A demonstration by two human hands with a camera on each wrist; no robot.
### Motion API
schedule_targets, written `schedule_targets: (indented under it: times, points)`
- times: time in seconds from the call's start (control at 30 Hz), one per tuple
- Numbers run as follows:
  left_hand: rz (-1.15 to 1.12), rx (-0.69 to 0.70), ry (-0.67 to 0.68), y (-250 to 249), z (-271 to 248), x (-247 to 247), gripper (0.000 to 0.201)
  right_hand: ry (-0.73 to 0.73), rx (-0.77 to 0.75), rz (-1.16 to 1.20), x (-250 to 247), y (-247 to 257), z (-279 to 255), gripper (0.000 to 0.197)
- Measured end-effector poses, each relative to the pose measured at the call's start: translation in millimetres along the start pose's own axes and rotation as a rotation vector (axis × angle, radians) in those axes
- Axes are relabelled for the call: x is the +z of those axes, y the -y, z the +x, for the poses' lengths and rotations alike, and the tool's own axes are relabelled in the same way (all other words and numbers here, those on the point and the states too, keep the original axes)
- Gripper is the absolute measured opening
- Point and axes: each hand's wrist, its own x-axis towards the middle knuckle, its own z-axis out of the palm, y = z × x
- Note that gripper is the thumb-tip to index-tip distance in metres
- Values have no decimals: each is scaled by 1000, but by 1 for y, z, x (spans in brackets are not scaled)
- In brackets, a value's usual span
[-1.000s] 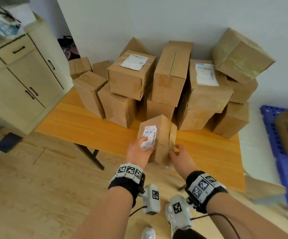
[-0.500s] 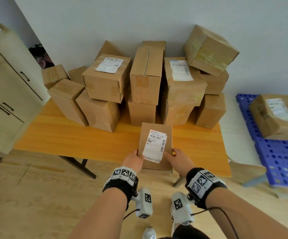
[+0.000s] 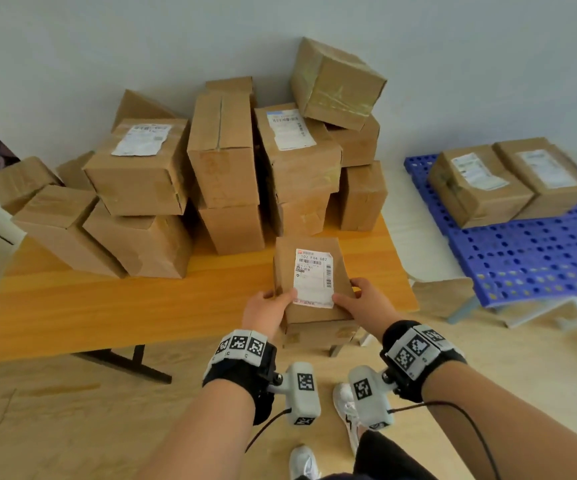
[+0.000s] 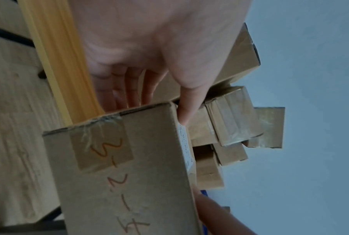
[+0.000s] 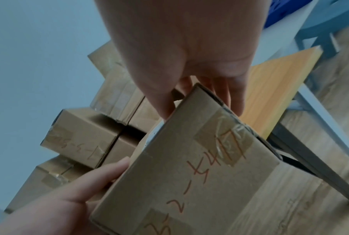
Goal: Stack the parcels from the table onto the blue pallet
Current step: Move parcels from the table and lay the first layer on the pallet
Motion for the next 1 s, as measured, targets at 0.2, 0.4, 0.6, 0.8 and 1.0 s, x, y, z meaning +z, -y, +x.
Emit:
schedule_targets:
  times: [0.2, 0.4, 0.6, 0.8, 1.0]
  points:
    - [-53, 69, 154, -25, -17, 46, 50, -146, 35, 143, -47, -31, -14, 65]
    - [-36, 165, 206, -62, -39, 110, 55, -264, 32, 267, -104, -74, -17, 61]
    - [-43, 223, 288, -105, -67, 201, 53, -379, 29, 320, -193, -128, -20, 50]
    - [-15, 293, 285, -146, -93, 307, 54, -476, 21, 392, -291, -186, -21, 53]
    - [105, 397, 270, -171, -112, 389, 50, -523, 46, 428, -361, -238, -20, 54]
